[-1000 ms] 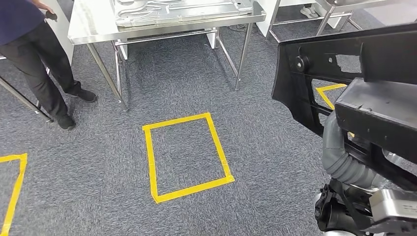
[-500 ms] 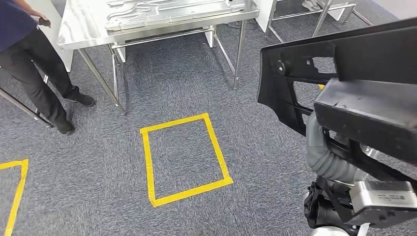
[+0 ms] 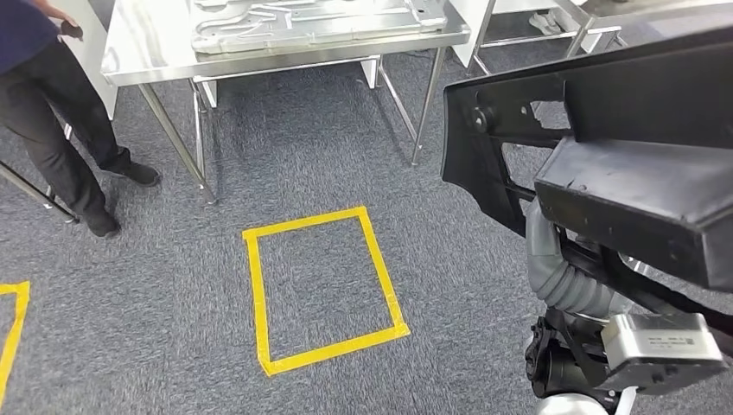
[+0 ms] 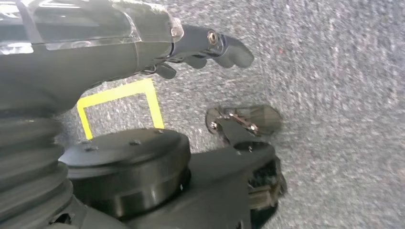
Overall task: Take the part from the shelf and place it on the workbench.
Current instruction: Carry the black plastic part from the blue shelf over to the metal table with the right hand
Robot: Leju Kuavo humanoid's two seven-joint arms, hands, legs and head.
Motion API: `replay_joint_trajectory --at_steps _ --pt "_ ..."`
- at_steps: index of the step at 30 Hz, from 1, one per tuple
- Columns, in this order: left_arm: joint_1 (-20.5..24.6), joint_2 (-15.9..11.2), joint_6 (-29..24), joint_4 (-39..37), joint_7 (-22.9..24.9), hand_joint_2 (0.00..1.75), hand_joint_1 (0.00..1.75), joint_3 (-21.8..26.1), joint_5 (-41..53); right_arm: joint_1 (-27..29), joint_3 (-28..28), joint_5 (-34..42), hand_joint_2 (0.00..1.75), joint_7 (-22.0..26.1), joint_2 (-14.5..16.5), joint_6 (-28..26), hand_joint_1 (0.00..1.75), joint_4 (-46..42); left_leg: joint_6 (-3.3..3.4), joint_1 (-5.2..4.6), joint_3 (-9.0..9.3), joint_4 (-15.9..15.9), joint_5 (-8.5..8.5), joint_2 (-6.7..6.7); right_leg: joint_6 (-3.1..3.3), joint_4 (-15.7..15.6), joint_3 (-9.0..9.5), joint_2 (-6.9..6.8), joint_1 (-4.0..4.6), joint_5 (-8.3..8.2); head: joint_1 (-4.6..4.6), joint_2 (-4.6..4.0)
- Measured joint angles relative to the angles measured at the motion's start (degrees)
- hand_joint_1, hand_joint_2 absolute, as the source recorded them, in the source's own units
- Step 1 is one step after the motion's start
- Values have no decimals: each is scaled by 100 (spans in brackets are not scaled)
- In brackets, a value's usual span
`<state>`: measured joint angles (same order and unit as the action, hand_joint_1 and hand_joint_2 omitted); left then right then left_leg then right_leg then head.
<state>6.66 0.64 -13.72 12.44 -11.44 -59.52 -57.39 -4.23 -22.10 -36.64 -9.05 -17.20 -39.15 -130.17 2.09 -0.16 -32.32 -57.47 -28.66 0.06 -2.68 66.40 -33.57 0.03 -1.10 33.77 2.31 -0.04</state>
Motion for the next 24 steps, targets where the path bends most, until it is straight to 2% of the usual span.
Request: replay_joint_trajectory --at_steps 2,3,4,5,6,7,8,9,10,12,13,14,15,17,18,19,20,22,23,24 --pt "-10 2 1 0 1 175 0 0 3 2 -19 3 175 0 0 0 175 17 25 -22 118 2 -100 8 -13 571 -435 0 6 233 58 0" --pt "-14 2 2 0 1 175 0 0 3 3 -26 4 175 0 0 0 175 28 34 -39 197 2 -160 10 0 636 -553 0 13 242 84 0" --pt "-15 2 2 0 0 175 0 0 3 2 -31 5 175 -1 1 0 175 36 40 -59 289 3 -222 12 33 519 -586 0 29 128 105 0" --pt "-15 2 2 0 -2 175 0 0 3 0 -34 5 175 -2 1 0 175 40 44 -80 385 5 -287 13 88 251 -551 2 59 -109 128 0" --pt "-15 10 2 1 -7 175 0 0 3 -3 -35 5 175 -4 1 1 175 42 48 -93 464 11 -353 17 171 -107 -492 4 107 -435 145 0" --pt "-13 22 1 1 -15 175 0 1 1 -8 -36 7 175 -11 1 1 175 43 39 -109 522 15 -410 16 253 -397 -440 7 155 -651 140 0" --pt "-10 38 0 2 -28 175 0 1 -1 -20 -35 9 175 -24 -1 2 175 41 22 -115 549 20 -461 20 316 -611 -393 14 196 -780 133 0" --pt "-8 56 0 4 -42 175 0 2 -3 -35 -33 10 175 -40 -3 2 175 36 2 -116 576 14 -490 28 361 -736 -365 19 225 -829 125 0" --pt "-3 69 -1 5 -57 175 0 2 -4 -53 -31 11 175 -57 -6 2 175 27 -26 -118 605 8 -497 30 382 -770 -326 22 233 -770 119 0" --pt "9 80 0 7 -80 175 0 3 -4 -85 -28 8 175 -89 -10 1 175 2 -78 -118 643 -82 -488 15 408 -892 -174 19 207 -776 137 0" --pt "18 81 -1 7 -88 175 0 3 -4 -102 -29 7 175 -105 -10 0 175 -6 -119 -109 581 -230 -483 -7 421 -938 -83 12 183 -754 123 0" --pt "30 79 -1 7 -92 175 0 4 -4 -120 -30 4 175 -129 -10 0 175 -11 -164 -91 440 -482 -512 -26 428 -980 -1 7 156 -732 108 0" --pt "35 78 -1 7 -93 175 0 5 -3 -138 -31 1 175 -157 -10 1 175 -11 -211 -58 222 -803 -581 -38 426 -1001 60 2 136 -694 93 0" --pt "25 75 -1 5 -88 175 0 6 -3 -164 -33 -18 175 -231 -10 1 175 -11 -293 23 -283 -1351 -870 -36 392 -1011 176 2 85 -583 62 0" --pt "12 74 -1 5 -84 175 0 7 -3 -170 -33 -33 175 -266 -11 1 175 -11 -327 62 -462 -1443 -983 -30 359 -1010 250 5 53 -515 51 0" --pt "1 72 -1 4 -81 175 0 7 -3 -174 -33 -49 175 -304 -12 1 175 -12 -367 101 -563 -1375 -995 -19 320 -1006 339 8 15 -441 40 0" --pt "-5 70 -1 3 -80 175 0 7 -3 -181 -34 -64 175 -337 -13 1 175 -13 -409 138 -590 -1164 -856 -2 275 -997 435 10 -23 -360 30 0" --pt "-16 68 -1 2 -80 175 0 7 -3 -197 -38 -93 175 -395 -14 2 175 -14 -485 203 -576 -601 -227 75 163 -957 605 6 -81 -177 -22 0" --pt "-17 67 -1 2 -80 175 0 7 -3 -209 -39 -105 175 -411 -18 1 175 -17 -471 210 -570 -432 11 110 106 -938 654 6 -92 -101 -59 0" --pt "-20 67 -1 2 -80 175 0 8 -3 -221 -42 -114 175 -424 -24 1 175 -22 -424 205 -577 -360 162 128 49 -934 691 3 -97 -41 -79 0"
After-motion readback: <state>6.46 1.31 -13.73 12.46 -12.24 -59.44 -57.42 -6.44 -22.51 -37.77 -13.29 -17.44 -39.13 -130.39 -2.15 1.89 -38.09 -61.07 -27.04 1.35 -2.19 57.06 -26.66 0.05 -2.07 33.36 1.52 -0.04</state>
